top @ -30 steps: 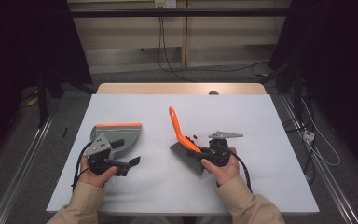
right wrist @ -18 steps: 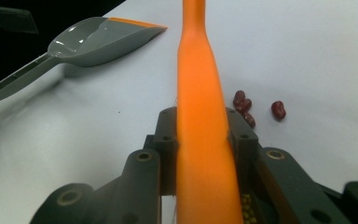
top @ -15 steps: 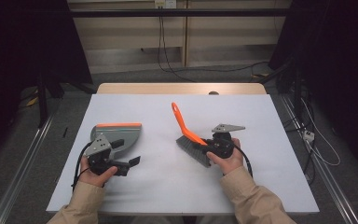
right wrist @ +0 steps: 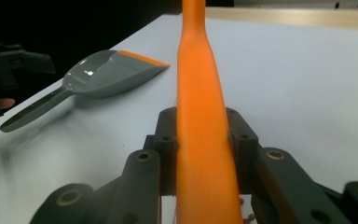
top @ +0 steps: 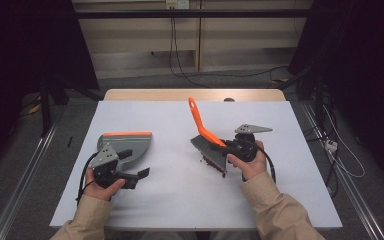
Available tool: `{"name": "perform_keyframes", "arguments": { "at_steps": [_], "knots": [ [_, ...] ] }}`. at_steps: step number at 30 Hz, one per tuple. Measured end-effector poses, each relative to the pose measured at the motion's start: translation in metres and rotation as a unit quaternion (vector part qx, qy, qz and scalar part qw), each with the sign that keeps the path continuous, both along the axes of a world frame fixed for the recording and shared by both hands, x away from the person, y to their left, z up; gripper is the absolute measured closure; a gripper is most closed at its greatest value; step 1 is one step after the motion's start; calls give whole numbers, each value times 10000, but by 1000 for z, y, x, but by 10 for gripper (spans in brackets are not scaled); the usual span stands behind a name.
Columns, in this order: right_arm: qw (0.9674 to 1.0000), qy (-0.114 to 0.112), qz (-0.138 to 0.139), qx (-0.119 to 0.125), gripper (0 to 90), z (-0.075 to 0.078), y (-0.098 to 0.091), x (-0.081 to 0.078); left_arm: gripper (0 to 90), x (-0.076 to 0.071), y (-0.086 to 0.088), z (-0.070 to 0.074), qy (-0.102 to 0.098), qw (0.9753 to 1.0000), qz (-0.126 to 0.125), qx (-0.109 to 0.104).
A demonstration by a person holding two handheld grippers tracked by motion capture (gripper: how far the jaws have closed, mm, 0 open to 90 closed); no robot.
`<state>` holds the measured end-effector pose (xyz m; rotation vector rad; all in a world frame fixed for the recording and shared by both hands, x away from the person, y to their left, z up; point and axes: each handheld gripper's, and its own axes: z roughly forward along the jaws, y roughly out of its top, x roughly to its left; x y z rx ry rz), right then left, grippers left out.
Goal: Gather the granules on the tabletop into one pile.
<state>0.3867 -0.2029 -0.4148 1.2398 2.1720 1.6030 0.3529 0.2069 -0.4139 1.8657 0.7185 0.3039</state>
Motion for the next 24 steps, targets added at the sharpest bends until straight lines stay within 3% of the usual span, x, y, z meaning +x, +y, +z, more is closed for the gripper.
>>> {"name": "perform_keyframes", "arguments": {
  "at_steps": [6, 12, 16, 18, 24],
  "knots": [
    [9991, -291, 53, -288, 712, 5, -11, 9, 54, 0, -1, 0, 11, 10000, -2, 14],
    [9934, -572, 250, -958, 712, -3, -19, 33, 55, 0, 0, 0, 32, 10000, 6, 5],
    [9910, -656, 383, -1102, 713, -11, -21, 49, 55, 1, 0, 0, 37, 10000, 1, 5],
    [9904, -736, 492, -1061, 712, -15, -19, 57, 55, 1, 0, -1, 49, 10000, 4, 4],
    [9814, -1081, 842, -1345, 713, -24, -7, 76, 55, 1, 1, -1, 74, 10000, 16, -16]
  ]
}}
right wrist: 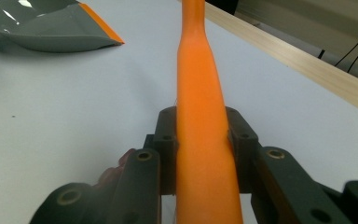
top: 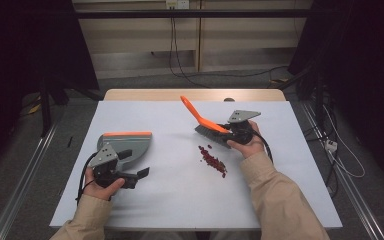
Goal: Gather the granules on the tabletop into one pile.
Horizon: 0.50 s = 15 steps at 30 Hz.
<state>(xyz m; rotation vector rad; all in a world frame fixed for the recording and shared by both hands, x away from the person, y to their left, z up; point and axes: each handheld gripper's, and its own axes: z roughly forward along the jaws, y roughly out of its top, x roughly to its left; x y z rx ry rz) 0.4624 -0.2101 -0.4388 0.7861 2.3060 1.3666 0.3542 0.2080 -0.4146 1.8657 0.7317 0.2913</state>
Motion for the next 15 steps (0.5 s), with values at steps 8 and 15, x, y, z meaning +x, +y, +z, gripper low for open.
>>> {"name": "perform_keyframes", "arguments": {
  "at_steps": [8, 15],
  "knots": [
    [9979, -117, 544, -342, 713, -6, 10, 0, 55, 0, 3, 0, 7, 10000, 26, -11],
    [9947, -120, 870, -544, 710, -4, 14, -15, 54, 0, 4, 0, 18, 10000, 51, -17]
  ]
}}
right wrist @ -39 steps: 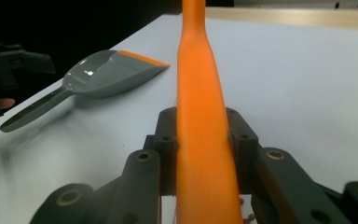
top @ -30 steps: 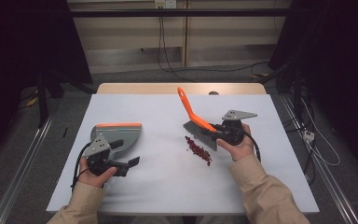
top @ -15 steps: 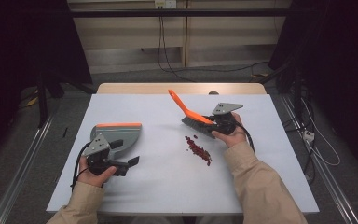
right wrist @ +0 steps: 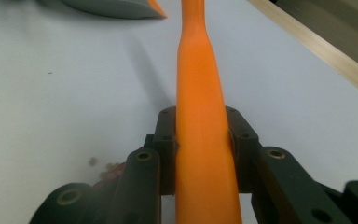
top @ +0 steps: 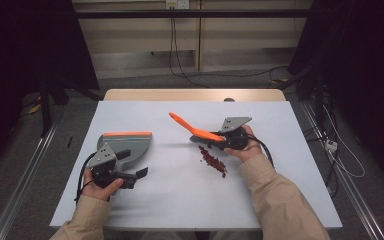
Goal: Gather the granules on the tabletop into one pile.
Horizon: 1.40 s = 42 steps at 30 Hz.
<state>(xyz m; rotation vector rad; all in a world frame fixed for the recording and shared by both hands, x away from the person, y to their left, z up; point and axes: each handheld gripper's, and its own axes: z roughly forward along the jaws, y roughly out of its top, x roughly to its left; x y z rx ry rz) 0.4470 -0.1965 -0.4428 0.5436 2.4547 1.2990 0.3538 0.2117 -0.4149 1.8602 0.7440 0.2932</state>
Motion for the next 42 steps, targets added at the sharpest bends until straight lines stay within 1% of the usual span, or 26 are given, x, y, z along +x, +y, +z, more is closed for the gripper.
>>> {"name": "perform_keyframes", "arguments": {
  "at_steps": [4, 6, 9, 17, 25, 35, 39, 40, 42],
  "knots": [
    [10000, 26, 94, 9, 710, 1, 0, -10, 54, 0, 0, 0, -13, 10000, 8, -9],
    [9998, 65, 164, 62, 710, 1, 0, -14, 54, 0, 0, 0, -8, 10000, 5, 0],
    [9997, 57, 213, 46, 710, 1, 1, -19, 55, 0, 0, 0, -9, 10000, 1, 8],
    [9992, 77, 363, 119, 710, 1, 1, -30, 55, 0, -1, 0, -25, 10000, -7, 27],
    [9987, 61, 501, 82, 711, 2, 3, -38, 55, -1, -1, 0, -39, 10000, -9, 39],
    [9984, 72, 538, 175, 711, 2, 3, -44, 55, -1, -2, 0, -40, 10000, -18, 56],
    [9987, 60, 448, 217, 712, 2, 3, -43, 55, -1, -2, 0, -38, 10000, -14, 52],
    [9986, 88, 457, 245, 712, 2, 3, -43, 54, -1, -2, 0, -48, 10000, -23, 48],
    [9990, 57, 368, 245, 712, 2, 3, -43, 55, -1, -2, 0, -41, 10000, -10, 49]
  ]
}}
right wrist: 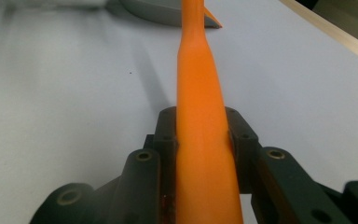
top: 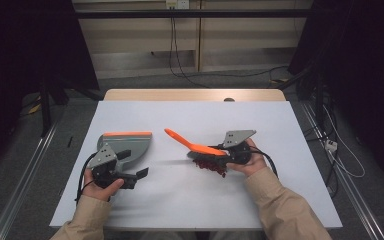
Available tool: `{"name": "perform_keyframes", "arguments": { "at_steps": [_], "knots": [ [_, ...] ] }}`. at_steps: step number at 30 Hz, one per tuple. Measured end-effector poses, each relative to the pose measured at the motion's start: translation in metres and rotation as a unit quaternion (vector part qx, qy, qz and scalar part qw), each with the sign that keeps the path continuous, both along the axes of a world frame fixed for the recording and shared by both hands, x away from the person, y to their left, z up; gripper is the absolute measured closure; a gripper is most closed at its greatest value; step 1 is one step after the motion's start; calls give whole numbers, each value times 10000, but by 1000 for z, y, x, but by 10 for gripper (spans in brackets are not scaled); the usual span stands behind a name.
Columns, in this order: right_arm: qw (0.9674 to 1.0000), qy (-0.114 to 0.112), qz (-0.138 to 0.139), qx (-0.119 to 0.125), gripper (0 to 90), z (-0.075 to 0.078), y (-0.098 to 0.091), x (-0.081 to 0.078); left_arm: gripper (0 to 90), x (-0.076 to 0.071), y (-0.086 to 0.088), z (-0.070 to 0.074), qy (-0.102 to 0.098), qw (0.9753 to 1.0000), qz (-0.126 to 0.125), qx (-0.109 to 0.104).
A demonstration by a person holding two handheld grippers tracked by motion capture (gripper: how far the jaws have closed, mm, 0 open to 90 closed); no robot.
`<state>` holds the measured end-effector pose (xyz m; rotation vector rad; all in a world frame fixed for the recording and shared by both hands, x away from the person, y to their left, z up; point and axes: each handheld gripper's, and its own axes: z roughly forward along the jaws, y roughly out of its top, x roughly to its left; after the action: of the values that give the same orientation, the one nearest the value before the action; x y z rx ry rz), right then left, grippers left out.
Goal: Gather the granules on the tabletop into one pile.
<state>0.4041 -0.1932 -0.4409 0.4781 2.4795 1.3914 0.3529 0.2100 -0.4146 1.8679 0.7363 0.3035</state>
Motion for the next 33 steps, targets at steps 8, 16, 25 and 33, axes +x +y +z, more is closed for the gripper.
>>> {"name": "perform_keyframes", "arguments": {
  "at_steps": [8, 16, 25, 33],
  "knots": [
    [9977, 131, -584, 306, 712, 4, -4, 2, 55, 0, 1, 0, -18, 10000, -16, 4],
    [9709, 580, -2185, 790, 713, 13, -19, -6, 54, 0, 1, 0, 4, 10000, -68, 6],
    [9369, 552, -3349, 835, 712, 13, -26, -31, 55, -3, 2, 2, -14, 9999, -133, -72],
    [9099, 494, -4014, 920, 712, 12, -24, -55, 55, -6, 3, 3, -55, 9997, -206, -95]
  ]
}}
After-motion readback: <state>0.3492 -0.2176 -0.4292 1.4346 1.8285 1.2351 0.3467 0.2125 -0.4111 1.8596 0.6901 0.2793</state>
